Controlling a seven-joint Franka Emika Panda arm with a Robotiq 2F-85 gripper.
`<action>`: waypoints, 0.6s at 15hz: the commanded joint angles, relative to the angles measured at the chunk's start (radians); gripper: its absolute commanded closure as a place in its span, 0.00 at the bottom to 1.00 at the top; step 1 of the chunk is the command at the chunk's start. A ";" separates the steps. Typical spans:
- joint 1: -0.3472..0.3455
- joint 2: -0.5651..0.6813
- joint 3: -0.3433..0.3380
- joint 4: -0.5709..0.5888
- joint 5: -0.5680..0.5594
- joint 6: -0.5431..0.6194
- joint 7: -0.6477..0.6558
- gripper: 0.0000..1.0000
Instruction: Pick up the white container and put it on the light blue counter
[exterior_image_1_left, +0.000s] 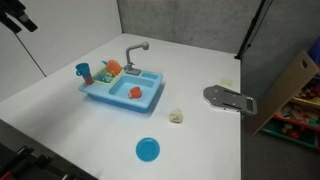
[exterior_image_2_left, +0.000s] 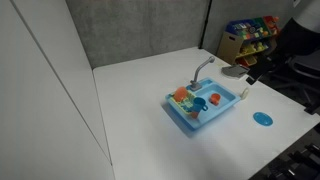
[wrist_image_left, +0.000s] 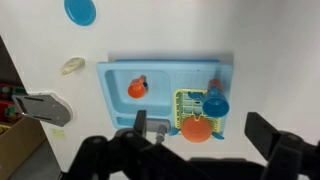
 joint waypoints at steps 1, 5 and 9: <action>0.029 0.005 -0.028 0.001 -0.018 -0.003 0.013 0.00; 0.027 0.005 -0.025 0.006 -0.021 -0.013 0.019 0.00; 0.035 0.019 -0.037 0.053 -0.018 -0.085 0.008 0.00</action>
